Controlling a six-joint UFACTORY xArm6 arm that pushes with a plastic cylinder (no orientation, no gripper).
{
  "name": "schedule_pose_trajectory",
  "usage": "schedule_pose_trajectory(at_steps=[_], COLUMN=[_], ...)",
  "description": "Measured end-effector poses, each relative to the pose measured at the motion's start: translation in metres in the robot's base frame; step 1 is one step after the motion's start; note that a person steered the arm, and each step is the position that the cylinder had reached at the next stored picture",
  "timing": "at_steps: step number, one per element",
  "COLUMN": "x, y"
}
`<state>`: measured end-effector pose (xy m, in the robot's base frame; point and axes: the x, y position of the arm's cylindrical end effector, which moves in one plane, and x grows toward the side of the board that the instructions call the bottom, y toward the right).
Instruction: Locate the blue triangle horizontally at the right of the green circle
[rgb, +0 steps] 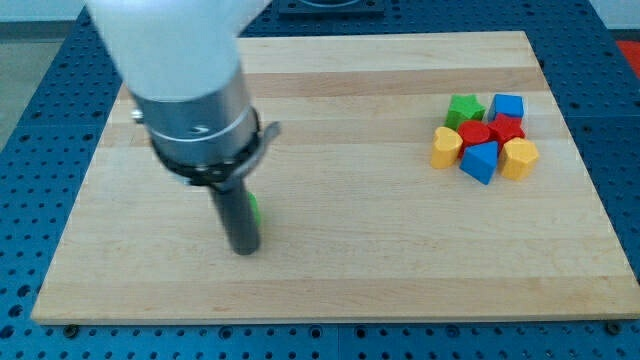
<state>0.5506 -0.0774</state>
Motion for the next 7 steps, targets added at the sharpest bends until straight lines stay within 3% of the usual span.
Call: schedule_pose_trajectory(at_steps=[1,4,5,6,7], x=[0.000,-0.072,-0.083,-0.115,-0.124], y=[0.087,0.372,0.422,0.410,0.329])
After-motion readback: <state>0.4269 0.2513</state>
